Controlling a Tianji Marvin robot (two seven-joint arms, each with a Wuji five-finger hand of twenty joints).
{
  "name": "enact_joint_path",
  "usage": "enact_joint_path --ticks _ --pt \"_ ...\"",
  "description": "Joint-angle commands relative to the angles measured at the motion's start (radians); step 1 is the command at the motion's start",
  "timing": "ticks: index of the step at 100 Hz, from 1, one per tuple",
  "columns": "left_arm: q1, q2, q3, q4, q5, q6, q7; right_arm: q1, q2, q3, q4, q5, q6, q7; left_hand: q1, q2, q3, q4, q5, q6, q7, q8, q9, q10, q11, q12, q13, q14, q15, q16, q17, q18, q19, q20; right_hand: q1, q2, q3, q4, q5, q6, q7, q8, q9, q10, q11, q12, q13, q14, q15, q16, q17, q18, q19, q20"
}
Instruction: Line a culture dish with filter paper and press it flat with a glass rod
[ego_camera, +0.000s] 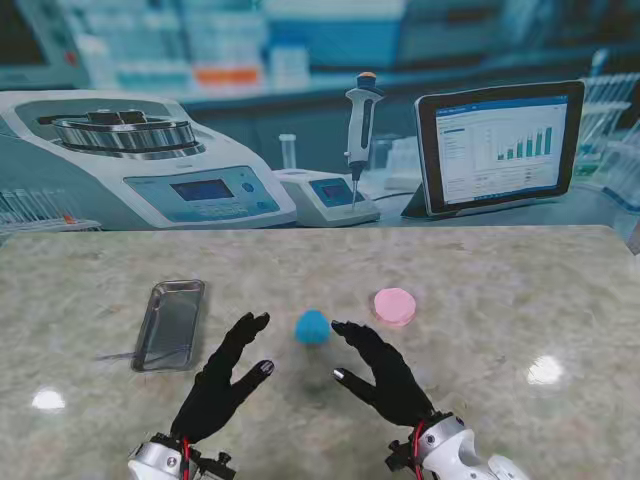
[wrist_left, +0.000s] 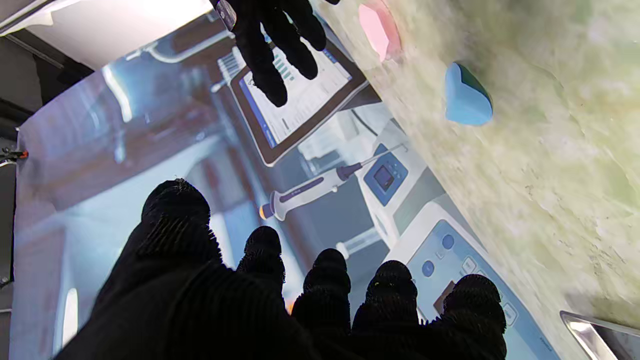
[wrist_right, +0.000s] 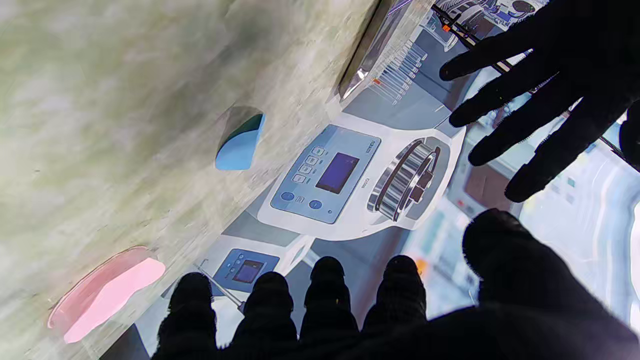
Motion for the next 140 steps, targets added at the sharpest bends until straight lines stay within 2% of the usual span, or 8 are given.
enact_joint_path --ticks 1,42,47,83,97,113,122,140 --pt "0.008 0.002 -0.001 -0.007 -0.001 -0.006 -0.005 -0.006 -0.001 -0.005 0.002 -0.002 0.003 -0.001 -0.002 0.038 -0.016 0.016 -0.014 -0.02 0.024 0.015 -0.022 -0.02 -0.001 0.015 -0.029 -0.033 -0.011 0.015 -0.002 -0.029 -0.045 0.002 0.01 -0.018 -0.014 -0.01 0.002 -0.036 0.014 0.016 -0.016 -0.04 0.008 0.01 -0.015 -0.011 -0.02 0.015 -0.014 -0.001 0.003 0.02" --pt "0.015 0.002 -0.015 -0.021 -0.017 -0.015 -0.013 0.008 -0.005 -0.012 0.003 0.0 0.013 -0.012 0.003 0.039 -0.015 0.016 -0.013 -0.018 0.03 0.017 -0.021 -0.02 0.001 0.026 -0.029 -0.035 -0.011 0.017 -0.002 -0.028 -0.045 0.004 0.019 -0.017 -0.014 -0.009 -0.001 -0.034 0.021 0.074 -0.011 -0.038 0.03 0.012 -0.014 -0.01 -0.018 0.028 -0.016 0.002 0.008 0.039" --pt "0.018 0.003 -0.019 -0.023 -0.017 -0.019 -0.018 0.009 -0.006 -0.015 0.003 -0.003 0.016 -0.019 0.003 0.04 -0.015 0.016 -0.014 -0.019 0.03 0.018 -0.021 -0.022 0.001 0.027 -0.03 -0.035 -0.012 0.017 -0.002 -0.029 -0.045 0.004 0.032 -0.015 -0.019 -0.006 -0.006 -0.035 0.018 0.14 -0.011 -0.037 0.044 0.008 -0.012 -0.009 -0.018 0.039 -0.018 0.006 0.015 0.063" --pt "0.037 0.006 -0.053 -0.03 -0.024 -0.042 -0.039 0.018 -0.006 -0.03 -0.009 -0.038 0.042 -0.034 0.008 0.045 -0.016 0.015 -0.009 -0.015 0.042 0.023 -0.02 -0.018 0.002 0.033 -0.029 -0.034 -0.01 0.018 -0.001 -0.029 -0.045 0.005 0.055 -0.012 -0.018 0.008 -0.007 -0.041 0.023 0.184 -0.006 -0.036 0.065 0.01 -0.002 -0.004 -0.002 0.049 -0.02 0.018 0.045 0.089" --pt "0.038 0.008 -0.056 -0.031 -0.023 -0.045 -0.047 0.016 -0.002 -0.015 -0.024 -0.055 0.055 -0.021 0.008 0.045 -0.017 0.015 -0.01 -0.014 0.047 0.026 -0.02 -0.017 0.005 0.041 -0.028 -0.034 -0.008 0.023 -0.001 -0.029 -0.043 0.008 0.065 -0.009 -0.029 0.017 -0.016 -0.044 0.035 0.269 -0.006 -0.035 0.098 0.014 0.003 0.014 0.031 0.065 -0.034 0.037 0.125 0.116" --pt "0.037 0.01 -0.055 -0.033 -0.019 -0.044 -0.054 0.02 0.005 0.017 -0.038 -0.092 0.085 0.004 0.008 0.045 -0.017 0.015 -0.01 -0.014 0.051 0.028 -0.02 -0.017 0.004 0.045 -0.029 -0.032 -0.008 0.026 -0.002 -0.029 -0.043 0.011 0.074 -0.007 -0.035 0.018 -0.028 -0.044 0.097 0.369 -0.001 -0.02 0.166 0.043 0.017 0.05 0.111 0.094 -0.04 0.057 0.229 0.097" --pt "0.038 0.011 -0.056 -0.033 -0.018 -0.046 -0.059 0.03 0.011 0.036 -0.044 -0.115 0.104 0.027 0.008 0.045 -0.017 0.015 -0.01 -0.013 0.052 0.029 -0.02 -0.017 0.004 0.047 -0.028 -0.035 -0.009 0.027 -0.002 -0.029 -0.043 0.011 0.084 -0.006 -0.039 0.018 -0.032 -0.044 0.16 0.38 0.001 -0.013 0.203 0.058 0.024 0.063 0.156 0.102 -0.042 0.067 0.302 0.083" --pt "0.038 0.015 -0.06 -0.034 -0.015 -0.051 -0.074 0.07 0.026 0.083 -0.04 -0.169 0.119 0.092 0.008 0.044 -0.017 0.015 -0.009 -0.014 0.053 0.029 -0.019 -0.017 0.005 0.05 -0.028 -0.033 -0.008 0.029 -0.002 -0.029 -0.043 0.013 0.082 -0.006 -0.039 0.021 -0.047 -0.048 0.274 0.318 0.001 0.002 0.249 0.074 0.049 0.086 0.221 0.122 -0.043 0.097 0.475 0.051"
